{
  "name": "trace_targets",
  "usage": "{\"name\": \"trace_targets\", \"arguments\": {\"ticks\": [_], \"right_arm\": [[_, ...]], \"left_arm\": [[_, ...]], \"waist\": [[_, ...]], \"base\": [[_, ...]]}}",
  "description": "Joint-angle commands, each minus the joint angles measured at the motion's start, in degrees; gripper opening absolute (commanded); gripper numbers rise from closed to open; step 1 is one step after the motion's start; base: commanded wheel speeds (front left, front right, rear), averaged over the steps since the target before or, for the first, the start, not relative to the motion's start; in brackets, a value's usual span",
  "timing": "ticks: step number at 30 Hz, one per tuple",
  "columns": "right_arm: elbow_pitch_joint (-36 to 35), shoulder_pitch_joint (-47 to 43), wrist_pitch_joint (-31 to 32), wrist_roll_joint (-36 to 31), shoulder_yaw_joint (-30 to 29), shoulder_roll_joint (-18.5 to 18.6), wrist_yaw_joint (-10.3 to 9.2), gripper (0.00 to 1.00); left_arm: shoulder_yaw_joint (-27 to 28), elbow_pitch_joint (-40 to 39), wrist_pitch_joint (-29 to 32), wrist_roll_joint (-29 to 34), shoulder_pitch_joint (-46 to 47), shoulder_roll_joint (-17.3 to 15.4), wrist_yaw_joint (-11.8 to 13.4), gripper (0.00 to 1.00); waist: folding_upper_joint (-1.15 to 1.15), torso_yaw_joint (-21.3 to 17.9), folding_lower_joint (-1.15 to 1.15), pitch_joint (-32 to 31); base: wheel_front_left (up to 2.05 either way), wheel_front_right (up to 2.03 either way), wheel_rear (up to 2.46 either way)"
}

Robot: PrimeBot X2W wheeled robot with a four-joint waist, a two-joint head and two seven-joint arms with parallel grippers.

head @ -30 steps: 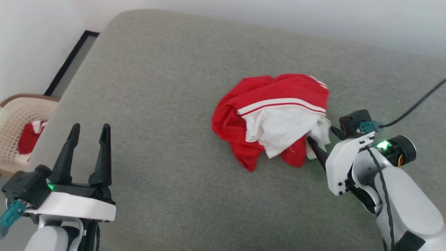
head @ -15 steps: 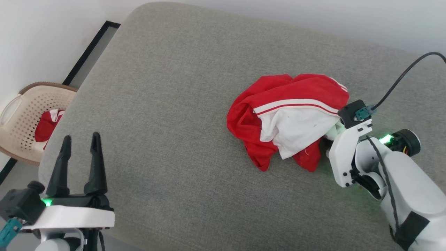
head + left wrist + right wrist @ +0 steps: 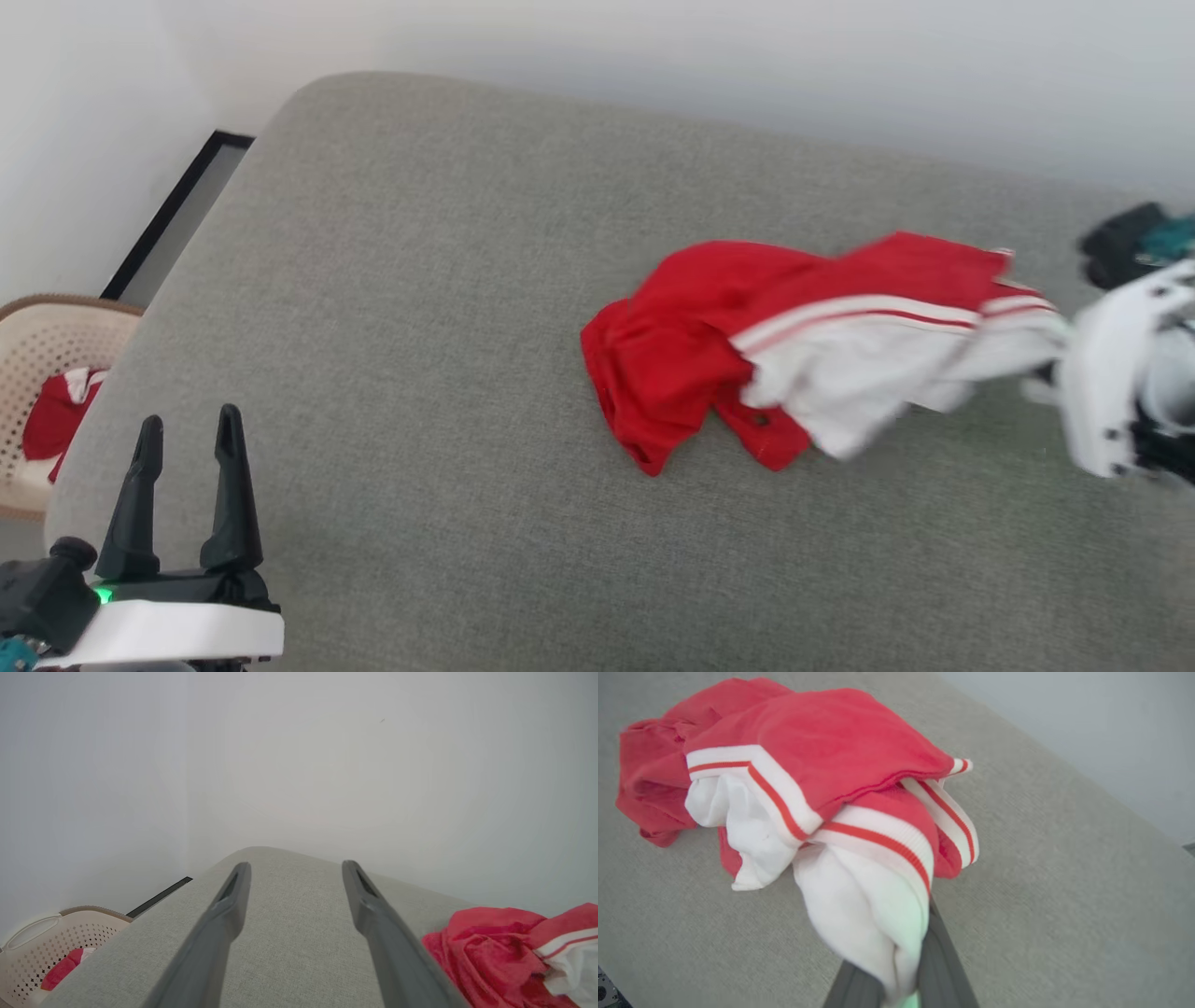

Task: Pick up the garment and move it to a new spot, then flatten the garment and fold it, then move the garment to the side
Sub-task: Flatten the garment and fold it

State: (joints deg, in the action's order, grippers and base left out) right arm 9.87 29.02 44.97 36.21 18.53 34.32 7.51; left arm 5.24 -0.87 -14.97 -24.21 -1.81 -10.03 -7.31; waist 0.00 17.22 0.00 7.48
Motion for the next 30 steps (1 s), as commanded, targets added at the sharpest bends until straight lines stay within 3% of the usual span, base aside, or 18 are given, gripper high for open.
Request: {"name": "trace_targets", "arguments": {"ticks": [1, 6, 10, 14, 15, 16, 17, 23, 30], "right_arm": [[-0.9, -1.7, 1.4, 0.4, -1.4, 0.7, -0.04, 0.00], [-3.2, -10.0, 7.2, -0.9, -9.7, 2.9, -0.04, 0.00], [-0.7, -16.2, 5.4, -2.6, -14.5, -0.7, -0.03, 0.00], [3.8, -18.2, 1.1, -5.0, -15.2, -4.3, -0.04, 0.00], [4.8, -18.1, 0.0, -5.6, -14.9, -4.9, -0.03, 0.16], [5.8, -17.9, -0.7, -6.2, -14.7, -5.2, -0.04, 0.69], [6.7, -17.7, -1.2, -6.5, -14.3, -5.6, -0.04, 1.00], [4.5, -16.3, -2.4, -8.0, -13.8, -4.6, -0.04, 1.00], [-8.4, -18.4, 0.4, -7.5, -16.1, -5.0, -0.03, 1.00]], "left_arm": [[0.2, -0.2, -0.3, 0.0, -0.9, -0.3, -0.2, 1.00], [0.0, -0.4, -0.3, -0.2, -1.4, -0.3, -0.2, 1.00], [-0.8, -0.1, -0.3, -0.3, -1.3, -0.2, -0.2, 1.00], [-1.2, 0.4, -0.3, -0.5, -0.3, -0.3, -0.2, 1.00], [-1.2, 0.5, -0.3, -0.5, 0.0, -0.4, -0.2, 1.00], [-1.2, 0.6, -0.3, -0.4, 0.1, -0.5, -0.2, 1.00], [-1.3, 0.7, -0.3, -0.2, 0.2, -0.7, -0.2, 1.00], [-0.4, 0.0, -0.3, -0.3, -0.2, -0.8, -0.2, 1.00], [0.4, -0.9, -0.3, -0.5, -0.8, -0.4, -0.2, 1.00]], "waist": [[0.00, -0.7, 0.00, -0.7], [0.00, -1.2, 0.00, -1.2], [0.00, -1.2, 0.00, -1.1], [0.00, -1.2, 0.00, -0.6], [0.00, -1.3, 0.00, -0.5], [0.00, -1.3, 0.00, -0.4], [0.00, -1.4, 0.00, -0.3], [0.00, -2.3, 0.00, 0.0], [0.00, -3.0, 0.00, 0.9]], "base": [[0.00, 0.00, 0.00], [0.00, 0.00, 0.00], [0.00, 0.00, 0.00], [0.00, 0.00, 0.00], [0.00, 0.00, 0.00], [0.00, 0.00, 0.00], [0.00, 0.00, 0.00], [0.00, 0.00, 0.00], [0.00, 0.00, 0.00]]}}
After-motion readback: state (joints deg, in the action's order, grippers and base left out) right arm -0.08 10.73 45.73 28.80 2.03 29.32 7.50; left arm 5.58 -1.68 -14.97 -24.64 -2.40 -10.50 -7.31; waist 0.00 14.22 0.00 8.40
